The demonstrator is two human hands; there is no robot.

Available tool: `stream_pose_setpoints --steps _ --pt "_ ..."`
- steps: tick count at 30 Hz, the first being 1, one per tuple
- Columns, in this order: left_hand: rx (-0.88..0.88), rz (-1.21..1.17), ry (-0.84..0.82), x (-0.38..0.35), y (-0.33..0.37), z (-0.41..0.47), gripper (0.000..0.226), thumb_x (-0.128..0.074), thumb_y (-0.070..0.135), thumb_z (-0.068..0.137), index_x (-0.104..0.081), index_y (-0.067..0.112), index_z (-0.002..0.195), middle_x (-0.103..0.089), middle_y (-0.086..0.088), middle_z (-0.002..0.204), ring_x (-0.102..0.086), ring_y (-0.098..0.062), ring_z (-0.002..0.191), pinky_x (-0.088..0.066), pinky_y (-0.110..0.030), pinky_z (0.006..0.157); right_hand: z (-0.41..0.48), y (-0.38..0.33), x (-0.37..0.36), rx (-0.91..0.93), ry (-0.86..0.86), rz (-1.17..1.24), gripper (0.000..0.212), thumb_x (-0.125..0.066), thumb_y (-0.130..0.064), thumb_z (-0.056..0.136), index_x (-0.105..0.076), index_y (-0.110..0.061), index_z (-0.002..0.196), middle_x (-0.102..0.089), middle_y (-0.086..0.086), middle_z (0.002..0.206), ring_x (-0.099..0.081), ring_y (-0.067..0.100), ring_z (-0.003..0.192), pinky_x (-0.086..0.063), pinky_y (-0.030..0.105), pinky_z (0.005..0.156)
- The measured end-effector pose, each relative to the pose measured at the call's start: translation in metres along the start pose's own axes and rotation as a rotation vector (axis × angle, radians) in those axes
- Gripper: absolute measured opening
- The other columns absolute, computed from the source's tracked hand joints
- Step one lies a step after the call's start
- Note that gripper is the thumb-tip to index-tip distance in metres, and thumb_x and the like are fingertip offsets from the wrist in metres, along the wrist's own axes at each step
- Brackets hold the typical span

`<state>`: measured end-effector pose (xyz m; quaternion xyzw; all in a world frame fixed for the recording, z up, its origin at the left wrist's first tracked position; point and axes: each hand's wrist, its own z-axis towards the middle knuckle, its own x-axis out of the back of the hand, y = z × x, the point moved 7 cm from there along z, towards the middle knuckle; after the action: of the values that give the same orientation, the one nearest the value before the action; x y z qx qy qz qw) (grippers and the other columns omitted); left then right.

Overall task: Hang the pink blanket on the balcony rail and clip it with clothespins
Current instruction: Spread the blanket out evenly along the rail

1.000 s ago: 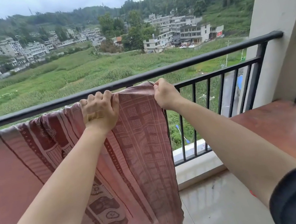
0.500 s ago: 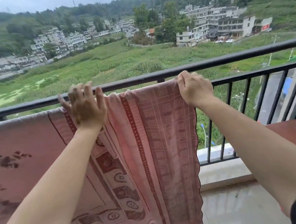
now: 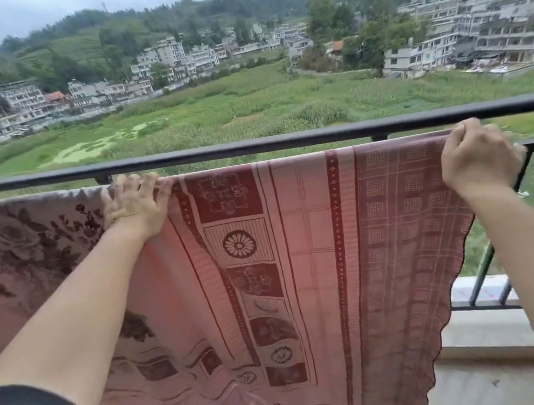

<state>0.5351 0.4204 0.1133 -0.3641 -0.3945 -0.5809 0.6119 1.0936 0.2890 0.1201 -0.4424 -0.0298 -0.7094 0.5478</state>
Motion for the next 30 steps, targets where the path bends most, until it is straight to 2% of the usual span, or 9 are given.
stream_pose_setpoints --steps 3,5,7,11,16,19,22,27,30 --pt "-0.1 -0.044 0.048 0.0 -0.004 0.0 0.067 -0.009 0.067 0.094 -0.037 0.028 0.142 -0.038 -0.007 0.149 -0.026 -0.031 0.14 -0.012 -0.059 0.115 -0.01 -0.011 0.007 -0.197 0.029 0.026 0.049 -0.025 -0.03 0.094 -0.053 -0.005 0.126 -0.049 0.031 0.135 -0.043 0.047 0.127 -0.026 0.055 0.109" --pt "-0.172 -0.12 0.107 0.001 -0.007 -0.003 0.059 -0.02 0.059 0.099 -0.041 0.024 0.141 -0.044 -0.008 0.146 -0.033 -0.031 0.136 -0.015 -0.057 0.114 -0.026 -0.034 0.011 -0.253 0.096 0.053 0.053 -0.031 -0.024 0.089 -0.041 -0.009 0.139 -0.028 0.03 0.153 -0.024 0.047 0.142 -0.015 0.061 0.116" --pt "-0.259 -0.233 0.189 0.003 -0.02 -0.004 0.057 -0.026 0.054 0.099 -0.045 0.018 0.139 -0.048 -0.008 0.144 -0.039 -0.03 0.133 -0.022 -0.056 0.113 -0.049 -0.085 0.008 -0.126 0.138 0.091 0.054 -0.035 -0.023 0.093 -0.031 -0.011 0.146 -0.013 0.028 0.159 -0.012 0.046 0.147 -0.009 0.063 0.117" --pt "-0.293 -0.304 0.326 0.005 -0.081 0.018 0.058 -0.024 0.052 0.099 -0.046 0.013 0.136 -0.048 -0.012 0.141 -0.041 -0.032 0.131 -0.026 -0.053 0.112 -0.117 -0.241 -0.024 0.256 0.017 0.17 0.047 -0.035 -0.04 0.102 -0.043 -0.014 0.141 -0.029 0.017 0.156 -0.024 0.034 0.145 -0.014 0.053 0.119" --pt "-0.143 -0.149 0.11 -0.027 -0.181 0.06 0.062 -0.007 0.058 0.099 -0.033 0.024 0.144 -0.039 -0.009 0.148 -0.024 -0.029 0.142 -0.009 -0.055 0.118 -0.2 -0.386 -0.08 0.639 -0.248 0.114 0.055 -0.019 -0.052 0.103 -0.039 -0.024 0.147 -0.044 0.008 0.149 -0.034 0.026 0.142 -0.008 0.053 0.12" --pt "-0.209 -0.058 0.061 -0.033 -0.215 0.071 0.057 -0.003 0.059 0.096 -0.037 0.031 0.133 -0.044 -0.008 0.135 -0.031 -0.03 0.133 -0.012 -0.054 0.116 -0.201 -0.393 -0.09 0.587 -0.193 0.001 0.055 -0.014 -0.054 0.101 -0.056 -0.024 0.121 -0.06 0.009 0.117 -0.049 0.028 0.115 -0.021 0.052 0.112" --pt "-0.175 -0.11 0.112 -0.032 -0.243 0.073 0.064 -0.008 0.062 0.097 -0.034 0.022 0.14 -0.046 -0.012 0.138 -0.035 -0.031 0.132 -0.013 -0.048 0.116 -0.186 -0.369 -0.08 0.442 -0.039 -0.062 0.05 -0.022 -0.046 0.097 -0.059 -0.013 0.095 -0.061 0.017 0.098 -0.05 0.03 0.094 -0.032 0.048 0.1" --pt "-0.182 -0.056 0.136 -0.04 -0.307 0.086 0.057 -0.01 0.058 0.099 -0.038 0.026 0.138 -0.043 -0.007 0.142 -0.033 -0.029 0.135 -0.013 -0.052 0.118 -0.18 -0.362 -0.076 0.318 0.013 -0.116 0.052 -0.028 -0.042 0.092 -0.065 -0.006 0.091 -0.063 0.025 0.094 -0.054 0.038 0.095 -0.032 0.049 0.102" --pt "-0.116 -0.055 0.157 -0.043 -0.336 0.095 0.057 -0.011 0.056 0.1 -0.041 0.025 0.137 -0.043 -0.007 0.142 -0.031 -0.028 0.136 -0.012 -0.05 0.118 -0.185 -0.386 -0.079 0.165 0.006 -0.091 0.058 -0.027 -0.043 0.09 -0.071 -0.005 0.092 -0.065 0.025 0.104 -0.053 0.041 0.109 -0.017 0.057 0.115"
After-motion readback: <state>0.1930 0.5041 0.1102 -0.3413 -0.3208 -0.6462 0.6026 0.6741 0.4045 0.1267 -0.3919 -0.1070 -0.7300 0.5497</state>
